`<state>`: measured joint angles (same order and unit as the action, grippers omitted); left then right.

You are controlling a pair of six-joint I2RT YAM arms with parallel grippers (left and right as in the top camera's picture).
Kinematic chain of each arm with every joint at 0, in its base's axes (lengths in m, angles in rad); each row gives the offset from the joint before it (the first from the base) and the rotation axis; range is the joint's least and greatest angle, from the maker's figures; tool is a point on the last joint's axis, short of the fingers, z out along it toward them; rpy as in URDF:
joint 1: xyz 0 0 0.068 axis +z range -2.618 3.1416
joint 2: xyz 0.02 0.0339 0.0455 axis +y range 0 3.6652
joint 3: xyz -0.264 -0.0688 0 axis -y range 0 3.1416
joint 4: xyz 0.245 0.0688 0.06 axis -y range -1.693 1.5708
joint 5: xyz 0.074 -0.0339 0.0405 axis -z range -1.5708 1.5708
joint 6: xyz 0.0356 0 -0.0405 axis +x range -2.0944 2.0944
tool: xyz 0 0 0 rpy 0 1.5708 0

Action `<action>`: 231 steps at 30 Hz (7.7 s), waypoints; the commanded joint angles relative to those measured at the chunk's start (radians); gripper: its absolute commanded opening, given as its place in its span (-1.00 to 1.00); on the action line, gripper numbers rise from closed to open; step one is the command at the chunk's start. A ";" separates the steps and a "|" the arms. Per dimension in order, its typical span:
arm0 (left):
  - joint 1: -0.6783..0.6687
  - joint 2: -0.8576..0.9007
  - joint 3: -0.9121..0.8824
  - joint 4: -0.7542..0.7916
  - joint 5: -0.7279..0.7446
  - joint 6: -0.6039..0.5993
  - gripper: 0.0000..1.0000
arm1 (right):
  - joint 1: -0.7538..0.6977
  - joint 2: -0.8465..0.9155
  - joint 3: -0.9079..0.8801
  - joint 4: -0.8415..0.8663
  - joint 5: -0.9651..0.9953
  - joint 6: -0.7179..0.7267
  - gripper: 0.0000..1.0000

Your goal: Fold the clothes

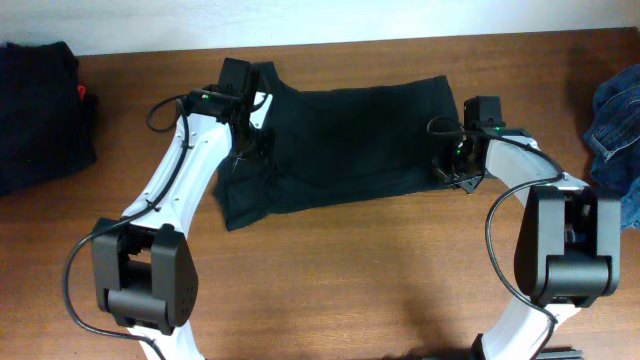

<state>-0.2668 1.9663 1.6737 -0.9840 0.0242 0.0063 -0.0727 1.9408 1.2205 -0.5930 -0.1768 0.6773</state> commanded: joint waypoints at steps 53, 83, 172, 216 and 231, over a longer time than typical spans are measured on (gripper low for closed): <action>-0.021 -0.010 -0.115 -0.190 0.137 -0.149 -0.99 | 0.026 -0.043 0.097 -0.032 0.055 -0.532 0.81; -0.018 -0.005 -0.381 0.032 -0.050 -0.216 -0.95 | 0.026 -0.024 0.096 -0.048 0.084 -0.734 0.77; -0.018 -0.050 -0.524 0.229 -0.093 -0.241 -0.99 | 0.026 0.132 0.141 -0.153 0.129 -0.722 -0.92; 0.121 -0.050 -0.559 -0.020 -0.179 -0.261 -0.99 | 0.042 -0.077 0.023 -0.379 0.159 -0.594 -0.92; 0.121 -0.050 -0.558 -0.007 -0.177 -0.261 -1.00 | 0.054 -0.047 0.023 -0.062 0.146 -0.652 -0.92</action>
<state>-0.1497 1.8999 1.1347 -1.0065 -0.1394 -0.2367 -0.0288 1.8389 1.2469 -0.6704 -0.0196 0.0467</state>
